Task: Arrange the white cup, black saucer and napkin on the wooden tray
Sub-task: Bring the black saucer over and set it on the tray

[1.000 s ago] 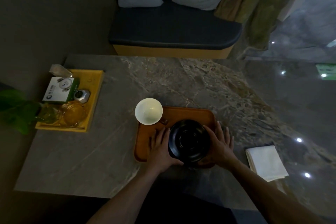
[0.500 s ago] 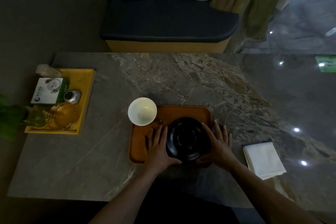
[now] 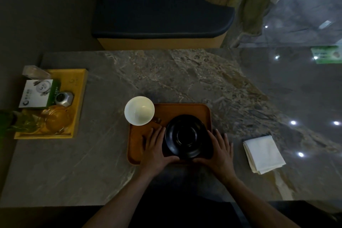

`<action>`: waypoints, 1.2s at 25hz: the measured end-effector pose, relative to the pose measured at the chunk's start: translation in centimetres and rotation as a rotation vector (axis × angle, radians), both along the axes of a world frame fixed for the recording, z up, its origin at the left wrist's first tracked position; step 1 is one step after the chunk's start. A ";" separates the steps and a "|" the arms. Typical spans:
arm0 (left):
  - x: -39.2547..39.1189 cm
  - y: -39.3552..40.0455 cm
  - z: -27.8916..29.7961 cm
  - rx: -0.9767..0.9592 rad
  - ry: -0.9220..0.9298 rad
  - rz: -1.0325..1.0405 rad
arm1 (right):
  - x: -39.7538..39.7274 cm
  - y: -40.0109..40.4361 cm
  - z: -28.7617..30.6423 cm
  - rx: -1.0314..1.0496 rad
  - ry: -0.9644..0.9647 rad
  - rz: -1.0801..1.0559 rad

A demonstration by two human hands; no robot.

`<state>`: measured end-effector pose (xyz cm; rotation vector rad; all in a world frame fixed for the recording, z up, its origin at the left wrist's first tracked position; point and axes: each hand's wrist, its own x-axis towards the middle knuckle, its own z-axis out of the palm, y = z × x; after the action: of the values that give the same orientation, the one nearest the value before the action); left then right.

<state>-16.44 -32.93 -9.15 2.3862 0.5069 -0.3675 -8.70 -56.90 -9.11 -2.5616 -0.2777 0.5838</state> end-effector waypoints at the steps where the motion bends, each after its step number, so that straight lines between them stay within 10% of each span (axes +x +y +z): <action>1: 0.0 -0.1 0.0 0.019 -0.003 -0.011 | -0.4 0.2 0.0 0.000 -0.004 -0.018; 25: -1.6 -1.6 2.4 -0.046 -0.012 0.080 | -0.4 -2.1 4.3 -0.188 -0.056 0.011; 30: -1.4 -2.7 3.8 -0.020 0.101 -0.235 | -0.2 -5.7 6.8 -0.285 -0.034 0.203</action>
<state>-17.86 -35.66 -5.36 2.4222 0.2658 -0.5966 -8.91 -62.58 -2.29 -2.8396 -0.5027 0.6984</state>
